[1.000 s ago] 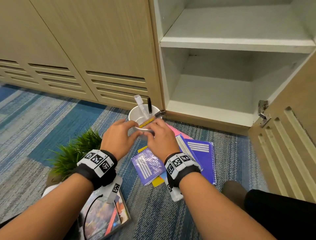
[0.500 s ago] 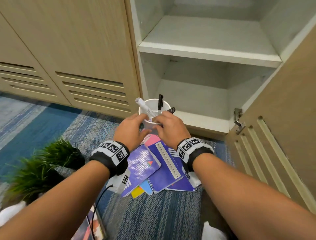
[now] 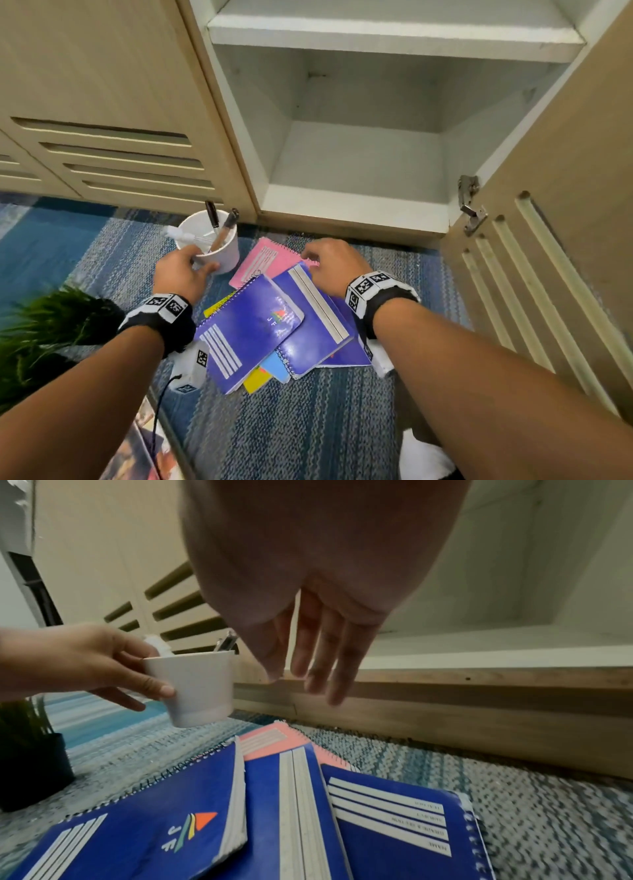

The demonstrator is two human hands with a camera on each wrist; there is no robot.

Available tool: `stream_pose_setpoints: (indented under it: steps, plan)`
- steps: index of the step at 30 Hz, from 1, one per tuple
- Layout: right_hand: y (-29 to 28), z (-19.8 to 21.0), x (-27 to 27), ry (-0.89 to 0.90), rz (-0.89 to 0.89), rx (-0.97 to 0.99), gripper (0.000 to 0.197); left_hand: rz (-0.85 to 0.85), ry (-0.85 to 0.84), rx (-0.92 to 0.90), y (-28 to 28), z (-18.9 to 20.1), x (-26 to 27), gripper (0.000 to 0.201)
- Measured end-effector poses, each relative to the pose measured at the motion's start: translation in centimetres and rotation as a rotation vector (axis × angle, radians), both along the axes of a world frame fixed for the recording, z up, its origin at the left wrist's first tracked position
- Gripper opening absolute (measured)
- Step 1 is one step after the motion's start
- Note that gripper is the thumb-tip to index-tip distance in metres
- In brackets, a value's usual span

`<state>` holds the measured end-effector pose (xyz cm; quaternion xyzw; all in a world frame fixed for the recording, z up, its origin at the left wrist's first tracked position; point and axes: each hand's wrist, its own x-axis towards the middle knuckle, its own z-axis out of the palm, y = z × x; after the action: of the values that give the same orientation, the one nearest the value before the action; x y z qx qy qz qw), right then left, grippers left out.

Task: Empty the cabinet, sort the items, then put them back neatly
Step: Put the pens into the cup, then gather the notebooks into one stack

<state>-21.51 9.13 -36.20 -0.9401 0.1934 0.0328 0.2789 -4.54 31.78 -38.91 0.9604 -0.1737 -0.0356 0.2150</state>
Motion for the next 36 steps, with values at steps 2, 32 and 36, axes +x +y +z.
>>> stream_pose_setpoints:
  steps: [2,32,36]
  plan:
    - [-0.5,-1.5,0.0,0.130,-0.018,0.037,0.030,0.048,0.021,0.049,0.3,-1.3,1.2,0.025]
    - [5.3,-9.0,-5.6,0.397,-0.434,0.606,0.027,0.159,0.437,0.241,4.8,-6.6,-6.9,0.064]
    - [4.2,-5.1,-5.5,0.377,-0.356,0.461,0.030,0.191,0.700,-0.101,7.0,-5.1,-7.6,0.025]
